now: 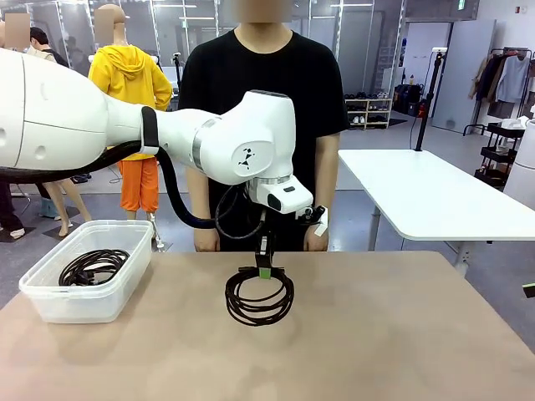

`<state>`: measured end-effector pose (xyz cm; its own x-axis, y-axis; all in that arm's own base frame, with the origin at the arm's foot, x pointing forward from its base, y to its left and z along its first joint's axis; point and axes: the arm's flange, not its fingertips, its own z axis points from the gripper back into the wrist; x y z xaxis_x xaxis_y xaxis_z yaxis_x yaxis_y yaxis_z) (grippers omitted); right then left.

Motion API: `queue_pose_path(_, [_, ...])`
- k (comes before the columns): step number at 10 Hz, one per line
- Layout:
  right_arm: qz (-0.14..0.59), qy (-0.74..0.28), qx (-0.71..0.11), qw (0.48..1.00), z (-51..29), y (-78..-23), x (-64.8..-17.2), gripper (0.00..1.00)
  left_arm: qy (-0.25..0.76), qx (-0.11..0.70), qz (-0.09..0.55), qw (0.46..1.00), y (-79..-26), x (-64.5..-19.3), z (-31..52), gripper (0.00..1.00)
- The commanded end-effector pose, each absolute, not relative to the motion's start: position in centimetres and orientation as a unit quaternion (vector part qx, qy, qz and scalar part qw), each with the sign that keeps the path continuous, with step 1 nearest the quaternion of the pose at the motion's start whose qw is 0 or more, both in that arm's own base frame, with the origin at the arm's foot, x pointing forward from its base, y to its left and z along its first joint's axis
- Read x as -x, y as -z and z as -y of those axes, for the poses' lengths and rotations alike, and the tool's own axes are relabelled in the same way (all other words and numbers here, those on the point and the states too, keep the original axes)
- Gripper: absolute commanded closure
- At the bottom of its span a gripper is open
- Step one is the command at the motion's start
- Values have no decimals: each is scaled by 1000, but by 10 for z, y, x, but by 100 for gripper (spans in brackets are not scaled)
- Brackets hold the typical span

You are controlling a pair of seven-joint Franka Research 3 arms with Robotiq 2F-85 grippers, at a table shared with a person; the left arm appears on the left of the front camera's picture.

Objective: Organize and store the cables.
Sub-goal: Place the USB Extension Cable into the Organizing box.

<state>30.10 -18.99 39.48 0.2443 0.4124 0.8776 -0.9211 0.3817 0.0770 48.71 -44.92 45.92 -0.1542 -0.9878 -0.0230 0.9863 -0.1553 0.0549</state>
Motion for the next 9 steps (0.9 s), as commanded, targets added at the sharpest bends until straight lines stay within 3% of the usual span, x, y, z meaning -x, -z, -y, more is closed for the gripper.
queue_pose_path(1, [413, -456, -314, 723, 188, -398, -300, 0, 756, -27, 13, 653, -457, -490, 449, 100])
queue_pose_path(4, [413, -456, -314, 723, 188, -398, -300, 0, 756, -27, 13, 653, -457, -490, 449, 100])
queue_pose_path(5, [413, -456, -314, 723, 188, -398, -300, 0, 759, -25, 9, 651, -453, -490, 449, 83])
queue_pose_path(7, [413, -456, -314, 723, 188, -398, -300, 0, 795, -62, 30, 603, -495, -494, 406, 83])
queue_pose_path(9, [413, -456, -314, 723, 188, -398, -300, 0, 810, -36, 70, 580, -530, -496, 340, 83])
